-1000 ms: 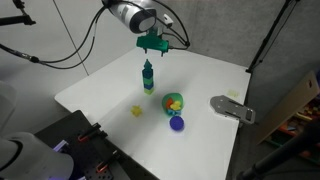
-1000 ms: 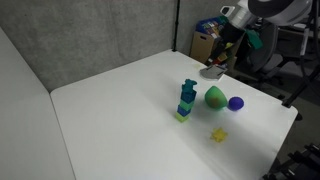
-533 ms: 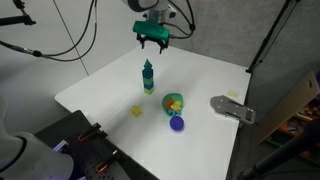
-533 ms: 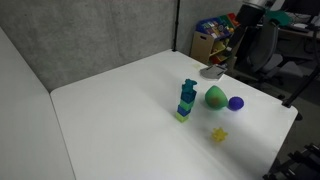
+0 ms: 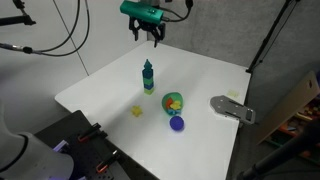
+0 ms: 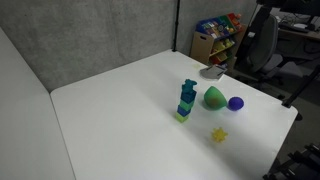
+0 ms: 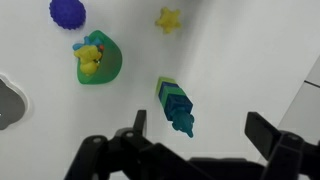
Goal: Put the dark green toy on top of the stacked toy blocks
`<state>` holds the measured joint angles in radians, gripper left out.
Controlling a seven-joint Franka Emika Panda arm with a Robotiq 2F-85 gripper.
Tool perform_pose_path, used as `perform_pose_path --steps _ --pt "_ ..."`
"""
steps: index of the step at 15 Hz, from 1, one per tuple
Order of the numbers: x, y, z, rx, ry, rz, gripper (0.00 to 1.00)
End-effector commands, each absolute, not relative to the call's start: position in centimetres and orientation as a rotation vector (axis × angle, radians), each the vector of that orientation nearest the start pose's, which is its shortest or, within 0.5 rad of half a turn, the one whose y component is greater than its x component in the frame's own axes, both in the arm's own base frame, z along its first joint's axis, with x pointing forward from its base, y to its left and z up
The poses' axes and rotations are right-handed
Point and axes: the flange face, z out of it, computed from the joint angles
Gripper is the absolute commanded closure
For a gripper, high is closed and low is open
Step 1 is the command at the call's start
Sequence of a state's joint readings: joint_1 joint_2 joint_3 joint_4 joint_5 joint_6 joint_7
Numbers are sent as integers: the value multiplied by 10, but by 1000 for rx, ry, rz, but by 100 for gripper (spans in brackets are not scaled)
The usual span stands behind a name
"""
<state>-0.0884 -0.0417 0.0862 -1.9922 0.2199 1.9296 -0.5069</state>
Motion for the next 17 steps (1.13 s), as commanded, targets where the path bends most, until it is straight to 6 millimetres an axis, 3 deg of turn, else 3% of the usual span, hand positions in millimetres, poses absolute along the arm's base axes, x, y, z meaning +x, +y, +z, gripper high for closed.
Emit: perform_pose_path --steps 1,9,17 --pt "526 15 509 -2953 -523 -5 0" --pt "500 26 547 -3088 -322 33 0" --pt "499 29 543 -3088 -332 30 0"
